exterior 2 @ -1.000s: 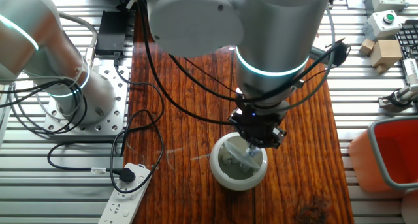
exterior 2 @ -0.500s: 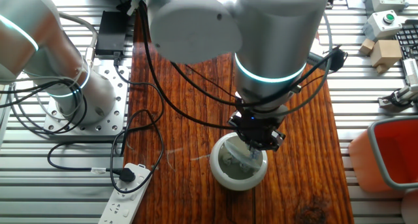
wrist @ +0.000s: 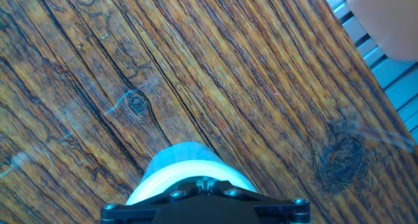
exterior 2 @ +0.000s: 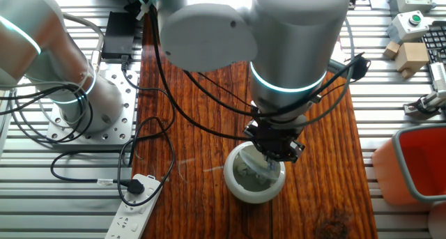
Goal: Put the garbage in the trash can
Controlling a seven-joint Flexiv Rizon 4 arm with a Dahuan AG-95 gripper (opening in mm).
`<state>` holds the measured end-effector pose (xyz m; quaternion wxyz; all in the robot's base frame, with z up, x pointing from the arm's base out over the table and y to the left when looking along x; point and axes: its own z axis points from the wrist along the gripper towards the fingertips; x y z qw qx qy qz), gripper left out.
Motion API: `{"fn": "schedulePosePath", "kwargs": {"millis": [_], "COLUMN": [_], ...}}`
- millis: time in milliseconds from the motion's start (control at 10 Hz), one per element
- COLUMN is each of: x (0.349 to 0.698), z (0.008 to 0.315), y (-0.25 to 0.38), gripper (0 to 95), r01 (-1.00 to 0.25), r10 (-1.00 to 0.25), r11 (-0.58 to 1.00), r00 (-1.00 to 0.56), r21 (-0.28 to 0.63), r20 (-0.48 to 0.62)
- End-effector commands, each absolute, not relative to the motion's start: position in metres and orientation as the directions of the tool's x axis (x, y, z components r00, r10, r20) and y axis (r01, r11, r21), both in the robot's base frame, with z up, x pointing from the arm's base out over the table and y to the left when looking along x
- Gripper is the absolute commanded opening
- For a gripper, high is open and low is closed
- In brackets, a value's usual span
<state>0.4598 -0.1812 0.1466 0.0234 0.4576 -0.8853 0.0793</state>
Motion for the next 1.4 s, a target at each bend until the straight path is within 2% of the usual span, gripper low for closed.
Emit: {"fn": "schedulePosePath", "kwargs": {"millis": [100,300,500,1400], "x": [0.459,0.456,0.454,0.458], "z": [0.166,0.183,0.188,0.154], "y": [-0.180,-0.186,-0.192,-0.177], "gripper": [0.0,0.0,0.0,0.0], "r01": [-0.818,-0.826,-0.827,-0.807], "r10": [-0.807,-0.811,-0.812,-0.794], "r11": [0.568,0.558,0.558,0.583], "r00": [-0.575,-0.564,-0.562,-0.590], "r21": [-0.093,-0.080,-0.075,-0.096], "r20": [0.135,0.157,0.157,0.143]}}
